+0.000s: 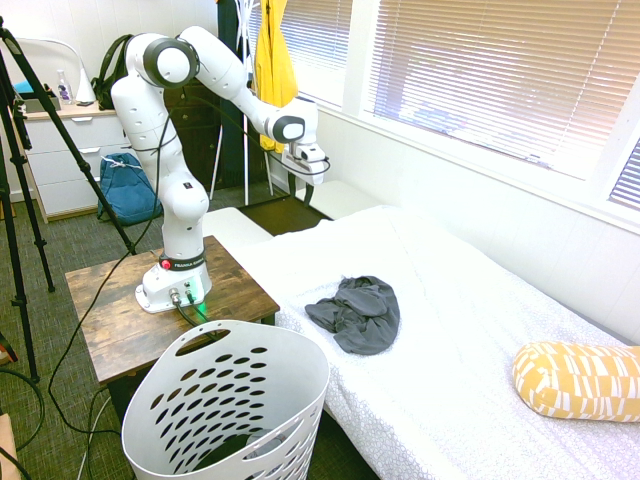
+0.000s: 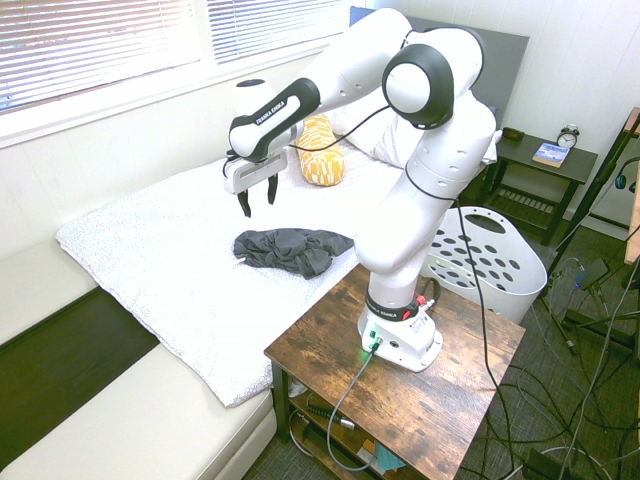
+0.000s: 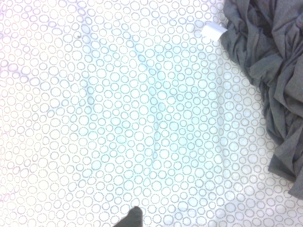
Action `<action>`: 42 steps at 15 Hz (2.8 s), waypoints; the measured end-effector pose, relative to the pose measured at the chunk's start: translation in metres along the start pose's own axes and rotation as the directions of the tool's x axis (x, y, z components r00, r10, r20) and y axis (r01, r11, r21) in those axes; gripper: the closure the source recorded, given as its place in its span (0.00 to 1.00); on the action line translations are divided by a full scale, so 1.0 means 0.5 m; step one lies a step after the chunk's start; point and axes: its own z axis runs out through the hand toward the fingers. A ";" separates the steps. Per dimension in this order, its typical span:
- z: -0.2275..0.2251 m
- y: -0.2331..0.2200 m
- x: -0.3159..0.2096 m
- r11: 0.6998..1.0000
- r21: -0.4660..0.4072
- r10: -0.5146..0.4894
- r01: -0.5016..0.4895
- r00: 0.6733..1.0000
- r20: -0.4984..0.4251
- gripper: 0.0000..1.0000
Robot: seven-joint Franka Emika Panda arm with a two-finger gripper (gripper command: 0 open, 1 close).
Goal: Put my clothes in the laundry bag
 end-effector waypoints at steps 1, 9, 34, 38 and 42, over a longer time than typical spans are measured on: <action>0.000 -0.001 0.001 1.000 0.001 0.001 -0.001 1.000 0.000 0.00; 0.197 -0.020 0.099 0.986 -0.108 -0.135 0.128 0.989 -0.061 0.00; 0.743 0.038 0.250 0.887 -0.400 -0.343 0.231 0.909 -0.236 1.00; 0.734 0.027 0.249 0.887 -0.397 -0.349 0.236 0.906 -0.241 1.00; 0.733 0.038 0.257 0.890 -0.397 -0.337 0.225 0.910 -0.240 1.00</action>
